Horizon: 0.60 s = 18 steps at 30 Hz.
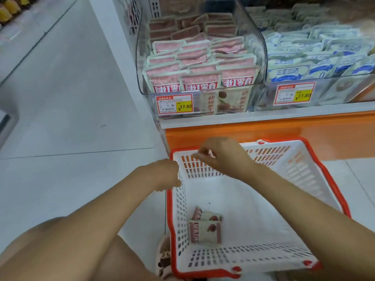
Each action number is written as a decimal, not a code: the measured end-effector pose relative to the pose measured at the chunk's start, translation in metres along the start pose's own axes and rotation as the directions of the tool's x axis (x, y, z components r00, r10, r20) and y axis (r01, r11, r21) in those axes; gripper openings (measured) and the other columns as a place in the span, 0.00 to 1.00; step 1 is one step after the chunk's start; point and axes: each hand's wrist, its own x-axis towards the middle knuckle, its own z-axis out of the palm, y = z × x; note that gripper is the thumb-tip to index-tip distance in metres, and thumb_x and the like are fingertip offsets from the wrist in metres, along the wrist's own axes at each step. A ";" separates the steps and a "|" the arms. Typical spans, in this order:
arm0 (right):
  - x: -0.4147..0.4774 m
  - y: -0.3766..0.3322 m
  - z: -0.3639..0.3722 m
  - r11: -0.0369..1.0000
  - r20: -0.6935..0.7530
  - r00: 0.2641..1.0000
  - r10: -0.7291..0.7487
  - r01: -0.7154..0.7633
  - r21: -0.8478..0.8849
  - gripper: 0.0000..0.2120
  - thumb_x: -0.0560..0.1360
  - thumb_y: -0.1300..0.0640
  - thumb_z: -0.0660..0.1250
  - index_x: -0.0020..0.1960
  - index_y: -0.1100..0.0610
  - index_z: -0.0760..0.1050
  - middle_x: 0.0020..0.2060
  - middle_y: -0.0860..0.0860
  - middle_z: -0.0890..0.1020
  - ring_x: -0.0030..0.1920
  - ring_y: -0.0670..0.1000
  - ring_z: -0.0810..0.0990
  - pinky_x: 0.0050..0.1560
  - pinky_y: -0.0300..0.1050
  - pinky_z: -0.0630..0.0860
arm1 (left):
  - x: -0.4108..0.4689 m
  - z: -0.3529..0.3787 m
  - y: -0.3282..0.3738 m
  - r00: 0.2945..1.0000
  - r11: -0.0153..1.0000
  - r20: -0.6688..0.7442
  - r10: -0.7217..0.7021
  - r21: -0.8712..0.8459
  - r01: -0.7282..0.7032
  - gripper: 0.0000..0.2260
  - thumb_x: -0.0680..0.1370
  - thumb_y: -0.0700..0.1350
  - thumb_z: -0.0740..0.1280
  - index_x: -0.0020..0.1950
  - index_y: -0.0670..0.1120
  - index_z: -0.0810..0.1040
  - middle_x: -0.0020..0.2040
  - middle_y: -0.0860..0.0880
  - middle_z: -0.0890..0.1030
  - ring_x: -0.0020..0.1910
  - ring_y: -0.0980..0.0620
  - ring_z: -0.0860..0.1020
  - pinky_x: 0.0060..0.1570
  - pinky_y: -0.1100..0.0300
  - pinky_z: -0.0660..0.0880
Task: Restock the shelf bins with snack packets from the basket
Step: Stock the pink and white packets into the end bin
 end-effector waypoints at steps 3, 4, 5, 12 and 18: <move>-0.032 0.029 0.083 0.969 0.444 0.873 0.200 -0.245 0.044 0.12 0.76 0.48 0.67 0.49 0.56 0.81 0.46 0.50 0.84 0.44 0.49 0.80 0.50 0.46 0.78 | 0.012 0.019 -0.002 0.994 0.997 0.078 -0.076 0.034 0.074 0.13 0.81 0.45 0.61 0.63 0.42 0.73 0.42 0.47 0.77 0.32 0.55 0.74 0.31 0.65 0.72; -0.044 0.039 0.108 0.943 0.532 0.809 0.250 -0.327 0.054 0.12 0.76 0.48 0.67 0.50 0.57 0.81 0.48 0.50 0.83 0.46 0.49 0.80 0.53 0.45 0.77 | 0.017 0.026 -0.003 0.992 0.995 0.082 -0.096 0.046 0.093 0.10 0.81 0.42 0.61 0.60 0.40 0.74 0.42 0.47 0.77 0.33 0.54 0.74 0.31 0.65 0.71; -0.057 0.046 0.129 0.917 0.598 0.746 0.293 -0.396 0.045 0.13 0.75 0.49 0.68 0.53 0.57 0.81 0.50 0.50 0.83 0.49 0.49 0.80 0.54 0.44 0.76 | 0.022 0.030 -0.005 0.990 0.992 0.080 -0.117 0.054 0.113 0.08 0.80 0.39 0.61 0.57 0.39 0.75 0.41 0.47 0.76 0.34 0.54 0.74 0.31 0.67 0.70; -0.127 0.057 0.209 0.836 0.755 0.521 0.398 -0.545 -0.065 0.22 0.72 0.53 0.72 0.61 0.57 0.69 0.57 0.53 0.75 0.56 0.54 0.76 0.53 0.45 0.73 | 0.043 0.032 -0.014 0.966 0.973 0.146 -0.216 -0.050 0.225 0.03 0.77 0.35 0.64 0.44 0.40 0.76 0.36 0.48 0.75 0.30 0.54 0.72 0.28 0.66 0.70; -0.124 0.050 0.215 0.859 0.809 0.430 0.400 -0.484 -0.167 0.15 0.73 0.50 0.71 0.53 0.59 0.78 0.45 0.52 0.78 0.44 0.50 0.73 0.44 0.41 0.70 | 0.046 0.034 -0.014 0.965 0.965 0.112 -0.238 -0.090 0.248 0.02 0.77 0.36 0.64 0.45 0.40 0.76 0.36 0.48 0.76 0.31 0.54 0.74 0.30 0.65 0.72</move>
